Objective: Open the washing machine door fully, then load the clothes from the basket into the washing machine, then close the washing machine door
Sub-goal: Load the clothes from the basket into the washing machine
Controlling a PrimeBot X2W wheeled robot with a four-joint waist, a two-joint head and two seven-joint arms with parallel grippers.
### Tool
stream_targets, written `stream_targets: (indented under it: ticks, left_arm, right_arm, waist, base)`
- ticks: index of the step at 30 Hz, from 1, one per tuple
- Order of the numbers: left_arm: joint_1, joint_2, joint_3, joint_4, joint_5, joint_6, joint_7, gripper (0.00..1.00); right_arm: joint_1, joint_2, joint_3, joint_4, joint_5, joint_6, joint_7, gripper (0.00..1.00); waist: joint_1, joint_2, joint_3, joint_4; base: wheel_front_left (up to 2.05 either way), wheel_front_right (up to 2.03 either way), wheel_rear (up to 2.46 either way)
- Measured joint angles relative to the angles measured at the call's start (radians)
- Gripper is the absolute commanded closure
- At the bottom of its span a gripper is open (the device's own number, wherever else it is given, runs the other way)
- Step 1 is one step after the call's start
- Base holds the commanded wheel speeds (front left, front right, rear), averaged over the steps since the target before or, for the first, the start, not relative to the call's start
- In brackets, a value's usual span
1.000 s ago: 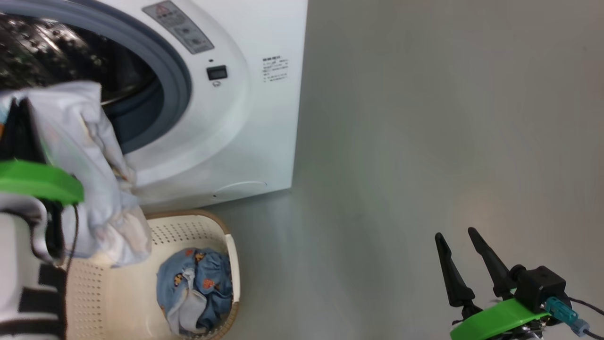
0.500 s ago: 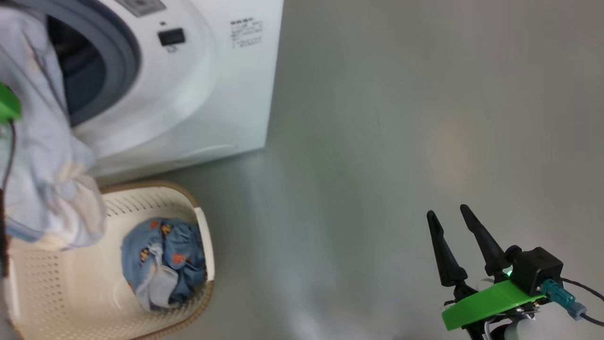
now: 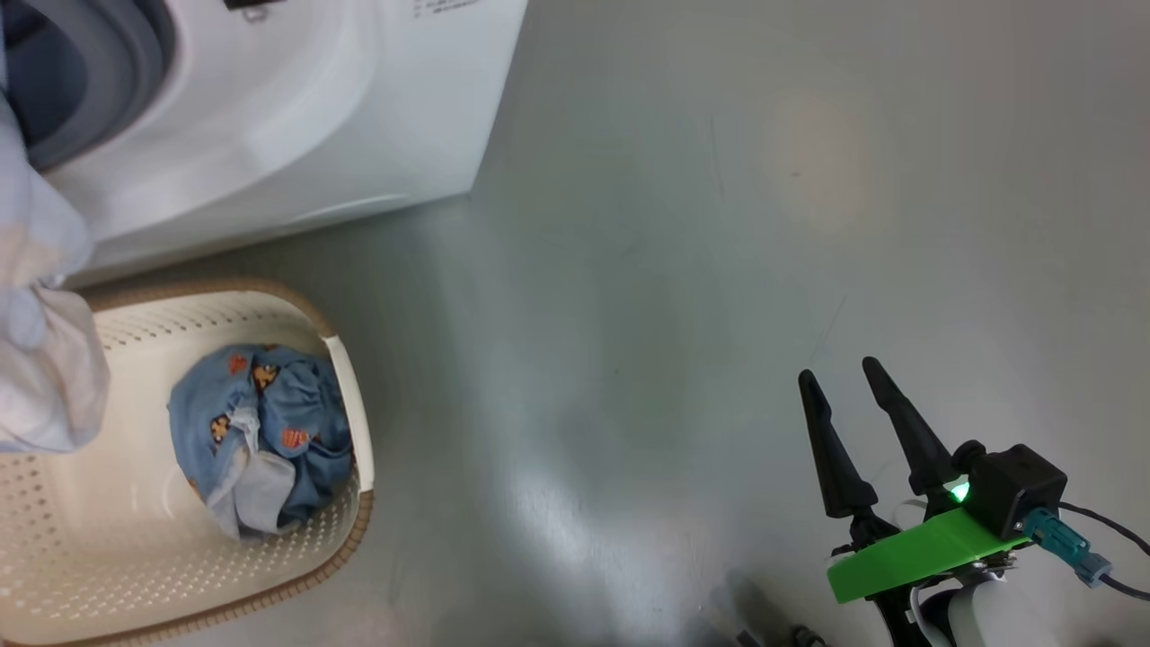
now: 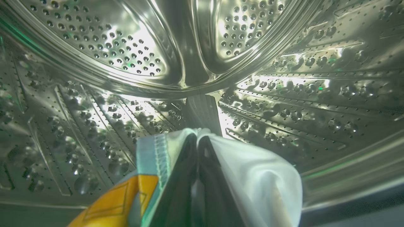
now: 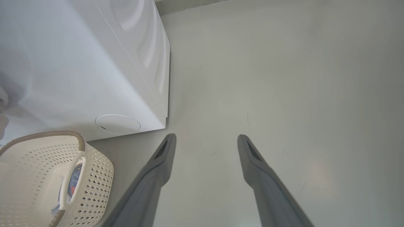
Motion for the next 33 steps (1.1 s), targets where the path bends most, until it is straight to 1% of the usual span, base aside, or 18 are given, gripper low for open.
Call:
stream_targets:
  ticks: [5, 8, 13, 16, 17, 18, 21, 33]
  left_arm:
    - [-0.037, 0.015, -0.035, -0.002, 0.045, 0.012, -0.116, 1.0]
    - [-0.07, 0.022, -0.06, -0.042, 0.071, 0.027, -0.167, 1.0]
    - [-0.083, 0.025, -0.072, -0.156, 0.095, 0.035, -0.181, 1.0]
    - [-0.079, 0.024, -0.064, -0.18, 0.089, 0.035, -0.181, 1.0]
    - [-0.073, 0.024, -0.058, -0.179, 0.081, 0.035, -0.181, 0.68]
    - [-0.061, 0.024, -0.054, -0.177, 0.078, 0.035, -0.181, 0.0]
    - [-0.018, 0.016, -0.049, -0.162, 0.062, 0.033, -0.182, 0.0]
    - [0.015, -0.014, -0.036, -0.132, 0.028, 0.016, -0.182, 0.0]
  right_arm:
    - [-0.008, 0.002, 0.01, 0.0, 0.0, 0.0, 0.0, 0.0]
    - [-0.021, 0.002, 0.017, 0.001, 0.0, 0.0, 0.0, 0.0]
    - [-0.032, 0.004, 0.03, 0.008, 0.005, 0.0, 0.0, 0.0]
    - [-0.036, 0.004, 0.031, 0.01, 0.005, 0.0, 0.0, 0.0]
    - [-0.036, 0.004, 0.031, 0.013, 0.005, 0.0, 0.0, 0.0]
    - [-0.036, 0.004, 0.031, 0.015, 0.005, 0.0, 0.0, 0.0]
    - [-0.036, 0.005, 0.03, 0.023, 0.005, 0.0, 0.0, 0.0]
    - [-0.04, 0.005, 0.025, 0.029, 0.005, 0.0, 0.0, 0.0]
  waist:
    - [0.0, 0.0, 0.034, 0.003]
    - [0.0, 0.0, 0.044, 0.002]
    - [0.0, 0.0, 0.046, -0.005]
    - [0.0, 0.0, 0.043, -0.008]
    - [0.0, 0.0, 0.042, -0.009]
    - [0.0, 0.0, 0.04, -0.01]
    - [0.0, 0.0, 0.028, -0.009]
    - [0.0, 0.0, -0.02, 0.035]
  base:
    - [0.0, 0.0, 0.0]
    - [0.0, 0.0, 0.0]
    - [0.0, 0.0, 0.0]
    - [0.0, 0.0, 0.0]
    - [0.0, 0.0, 0.0]
    - [0.0, 0.0, 0.0]
    - [0.0, 0.0, 0.0]
    - [0.0, 0.0, 0.0]
